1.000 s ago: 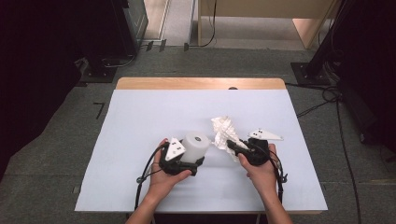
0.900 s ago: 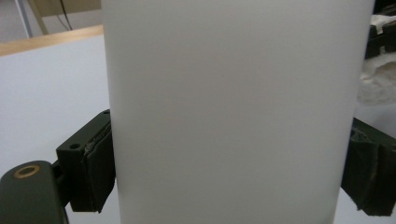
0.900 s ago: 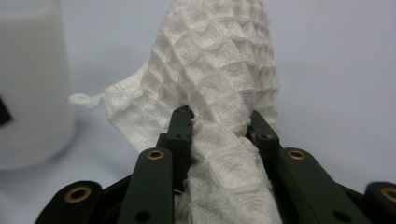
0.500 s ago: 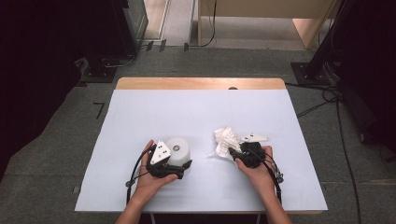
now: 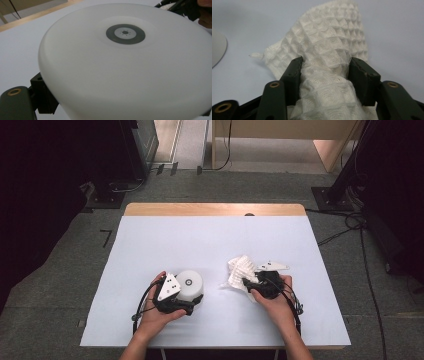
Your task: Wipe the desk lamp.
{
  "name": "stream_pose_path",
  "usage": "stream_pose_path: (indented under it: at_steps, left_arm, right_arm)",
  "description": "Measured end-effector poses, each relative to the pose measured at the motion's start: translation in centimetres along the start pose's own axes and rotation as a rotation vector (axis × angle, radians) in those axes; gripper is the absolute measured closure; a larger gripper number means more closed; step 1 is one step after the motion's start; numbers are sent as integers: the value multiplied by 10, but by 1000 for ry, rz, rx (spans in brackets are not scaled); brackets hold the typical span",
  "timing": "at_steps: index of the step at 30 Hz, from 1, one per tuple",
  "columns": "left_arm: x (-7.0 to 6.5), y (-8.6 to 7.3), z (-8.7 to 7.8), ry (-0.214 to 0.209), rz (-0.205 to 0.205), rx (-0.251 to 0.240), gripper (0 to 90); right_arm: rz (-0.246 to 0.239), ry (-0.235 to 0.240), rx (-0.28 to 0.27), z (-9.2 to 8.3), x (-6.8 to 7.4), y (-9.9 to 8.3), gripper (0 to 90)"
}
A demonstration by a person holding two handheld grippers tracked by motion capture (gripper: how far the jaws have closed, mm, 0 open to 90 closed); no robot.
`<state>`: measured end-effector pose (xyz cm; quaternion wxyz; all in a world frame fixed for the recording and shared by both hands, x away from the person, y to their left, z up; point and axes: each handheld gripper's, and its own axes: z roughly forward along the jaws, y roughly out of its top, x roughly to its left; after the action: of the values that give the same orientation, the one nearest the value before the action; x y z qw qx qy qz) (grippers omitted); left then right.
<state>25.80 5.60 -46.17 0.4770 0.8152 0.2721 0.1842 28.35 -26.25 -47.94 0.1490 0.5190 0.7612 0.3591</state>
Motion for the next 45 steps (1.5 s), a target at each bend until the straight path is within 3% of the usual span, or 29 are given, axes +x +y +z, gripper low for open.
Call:
stream_pose_path:
  at_steps: [4, 6, 8, 10, 13, 17, 20, 24, 27, 29, 35, 37, 39, 42, 45]
  left_arm:
    - [-2, 10, 13, 34, -8, -75, 84]
    - [-2, 12, 20, 48, -13, -65, 83]
    - [-2, 9, 27, 48, -3, -28, 82]
    - [0, 8, 27, 45, -29, -35, 81]
    - [2, 8, 26, 50, -61, -23, 78]
    - [1, 8, 21, 49, -58, -12, 78]
    - [0, 7, 17, 49, -63, -5, 78]
    - [-2, 7, 14, 75, -64, -14, 74]
    - [0, 9, 6, 69, -66, -79, 0]
    - [3, 9, 4, 70, -82, -80, 0]
    - [6, 1, 1, 31, -73, -58, 0]
    - [8, -1, -2, 7, -80, -64, 21]
    - [10, -2, -3, -14, -88, -72, 40]
    - [11, -1, -1, -23, -77, -74, 84]
    - [9, 0, 0, -16, -69, -74, 86]
  right_arm:
    - [-7, -10, 29, 5, 1, -1, 578]
    - [-16, -16, 28, 4, 0, -2, 668]
    - [-14, -10, 18, 2, -2, -3, 679]
    - [-4, 4, 16, 2, -4, -4, 637]
    - [3, 26, 1, 0, -4, -3, 488]
    - [4, 31, -51, -5, -2, 2, 359]
    - [-9, -18, -25, 3, 0, 1, 281]
    - [-13, -42, 6, 12, 2, -1, 296]
    - [-20, -47, 17, 15, 3, -2, 313]
    - [-22, -50, 17, 16, 3, -2, 318]
    - [-28, -61, 7, 14, 3, -4, 475]
    - [-28, -38, 2, 13, 1, -5, 539]
    - [-23, -31, -1, 12, 1, -5, 663]
    - [-8, -14, -23, 9, 6, -5, 743]
    - [-8, 81, -106, -4, 21, 0, 750]
